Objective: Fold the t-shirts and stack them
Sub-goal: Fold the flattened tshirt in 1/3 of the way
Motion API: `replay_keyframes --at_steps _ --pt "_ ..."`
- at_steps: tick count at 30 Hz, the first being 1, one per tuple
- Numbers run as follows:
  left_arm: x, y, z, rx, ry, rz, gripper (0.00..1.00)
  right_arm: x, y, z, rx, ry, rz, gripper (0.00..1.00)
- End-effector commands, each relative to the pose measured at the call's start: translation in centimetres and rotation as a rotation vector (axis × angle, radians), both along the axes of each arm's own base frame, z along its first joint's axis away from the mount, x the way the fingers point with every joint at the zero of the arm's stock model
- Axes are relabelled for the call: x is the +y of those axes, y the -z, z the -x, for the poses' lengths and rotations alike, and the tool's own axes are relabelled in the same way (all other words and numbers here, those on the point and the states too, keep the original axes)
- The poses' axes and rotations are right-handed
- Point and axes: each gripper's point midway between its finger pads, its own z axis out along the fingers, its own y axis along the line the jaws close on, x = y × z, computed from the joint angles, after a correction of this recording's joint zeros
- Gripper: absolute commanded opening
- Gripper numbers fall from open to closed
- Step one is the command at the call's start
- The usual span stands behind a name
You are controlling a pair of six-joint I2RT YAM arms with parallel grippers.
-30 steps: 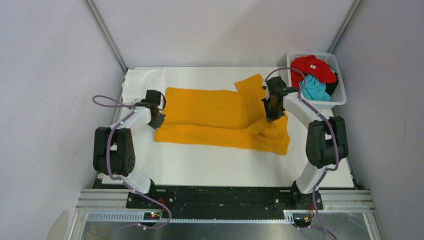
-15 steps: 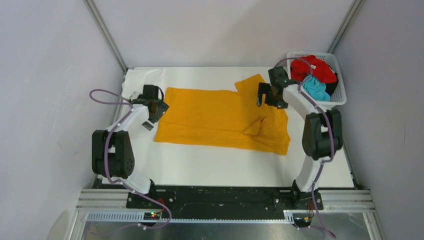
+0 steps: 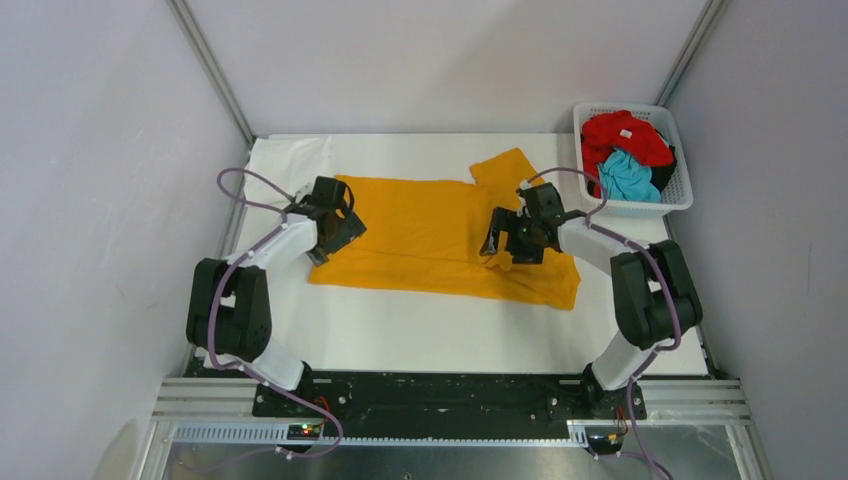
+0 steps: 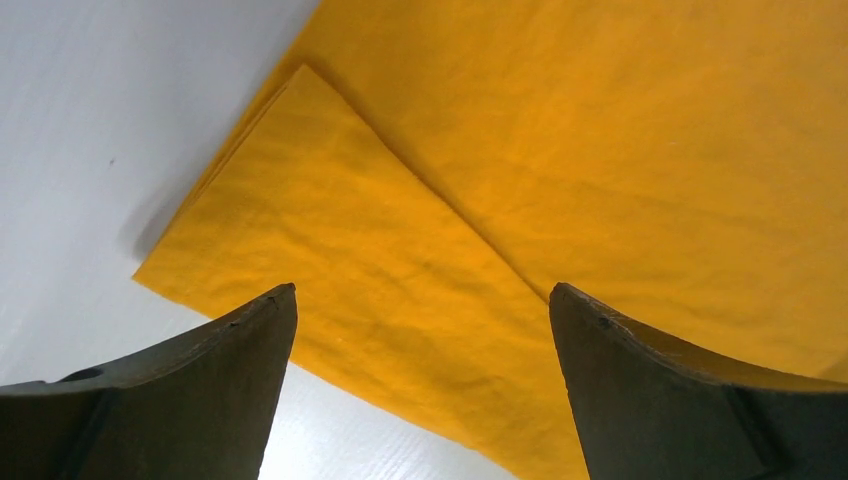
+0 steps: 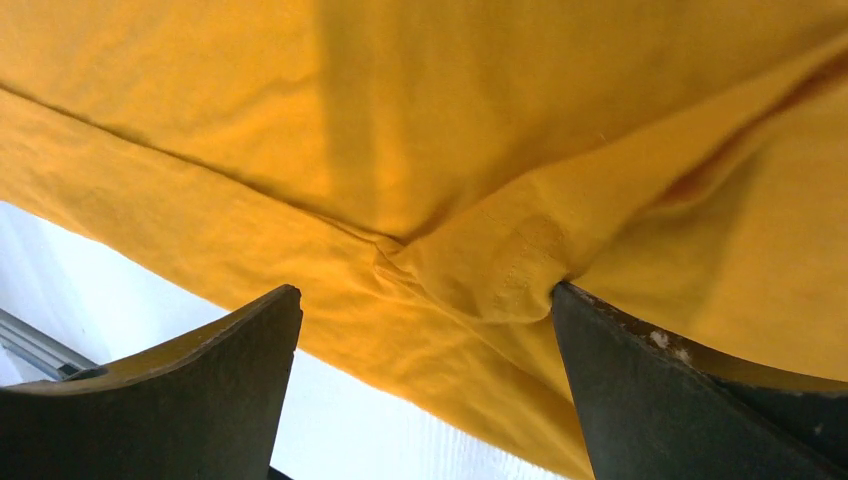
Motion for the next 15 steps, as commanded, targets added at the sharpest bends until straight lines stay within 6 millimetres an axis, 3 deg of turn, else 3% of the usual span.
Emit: replay_keyframes --at_steps 1,6,9,12,15 --pt "0.6 0.2 0.6 0.004 0.017 -0.029 1.0 2.9 -1.3 -3.1 -0.066 -0.014 -0.114 1.0" --pt "0.6 -0.4 0.6 -0.011 0.025 -0.03 1.0 5.9 -4.8 -6.8 -0.148 -0.045 -0.19 0.99" --pt "0.5 -0.8 0.3 -0.02 0.036 -0.031 1.0 5.4 -6.2 -8.5 -0.183 0.019 -0.161 0.99" --pt "0.5 -0.8 -0.3 -0.019 0.042 -0.038 1.0 4.2 -6.2 -8.0 -0.175 0.049 -0.095 0.99" --pt "0.0 0.4 -0.9 0.01 0.056 -0.031 1.0 2.5 -4.5 -6.0 -0.141 0.076 0.015 1.0"
